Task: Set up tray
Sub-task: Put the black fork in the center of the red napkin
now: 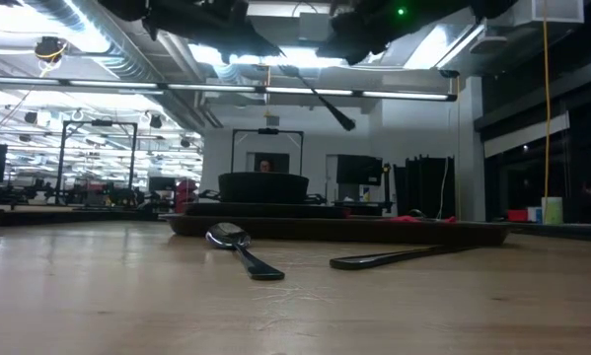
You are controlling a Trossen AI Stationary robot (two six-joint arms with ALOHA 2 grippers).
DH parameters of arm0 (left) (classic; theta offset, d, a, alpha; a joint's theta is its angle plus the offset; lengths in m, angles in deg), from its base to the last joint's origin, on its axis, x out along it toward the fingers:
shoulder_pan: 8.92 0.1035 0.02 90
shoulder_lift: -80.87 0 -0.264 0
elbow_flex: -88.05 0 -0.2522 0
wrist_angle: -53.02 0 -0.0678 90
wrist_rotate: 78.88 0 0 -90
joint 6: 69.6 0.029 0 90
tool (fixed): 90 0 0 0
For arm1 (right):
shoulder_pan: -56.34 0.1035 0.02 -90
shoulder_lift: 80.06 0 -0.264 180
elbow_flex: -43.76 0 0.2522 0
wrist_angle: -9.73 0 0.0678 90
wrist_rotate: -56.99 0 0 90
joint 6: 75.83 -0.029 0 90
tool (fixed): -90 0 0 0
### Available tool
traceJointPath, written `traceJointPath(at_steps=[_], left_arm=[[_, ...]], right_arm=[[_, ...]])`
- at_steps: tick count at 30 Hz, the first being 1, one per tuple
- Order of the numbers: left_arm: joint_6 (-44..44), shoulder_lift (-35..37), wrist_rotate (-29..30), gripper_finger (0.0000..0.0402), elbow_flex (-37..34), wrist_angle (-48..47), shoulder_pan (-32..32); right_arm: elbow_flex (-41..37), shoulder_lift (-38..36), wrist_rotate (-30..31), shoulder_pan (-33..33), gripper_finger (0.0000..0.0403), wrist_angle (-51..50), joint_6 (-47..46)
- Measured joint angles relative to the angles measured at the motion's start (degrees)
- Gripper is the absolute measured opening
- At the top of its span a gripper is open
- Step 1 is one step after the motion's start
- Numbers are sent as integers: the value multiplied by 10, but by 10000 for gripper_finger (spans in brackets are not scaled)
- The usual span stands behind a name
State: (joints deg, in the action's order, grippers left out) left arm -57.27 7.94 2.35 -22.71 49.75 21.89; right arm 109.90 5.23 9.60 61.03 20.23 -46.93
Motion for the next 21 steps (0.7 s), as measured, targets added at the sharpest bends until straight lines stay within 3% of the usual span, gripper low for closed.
traceJointPath(at_steps=[6,14,21], left_arm=[[0,-16,-16,3,0,47,6],[29,-25,-18,3,0,61,-4],[19,-24,-14,3,0,56,-3]], right_arm=[[0,22,16,-14,14,50,75],[0,50,-11,-73,14,59,75],[0,51,-58,-78,14,63,62]])
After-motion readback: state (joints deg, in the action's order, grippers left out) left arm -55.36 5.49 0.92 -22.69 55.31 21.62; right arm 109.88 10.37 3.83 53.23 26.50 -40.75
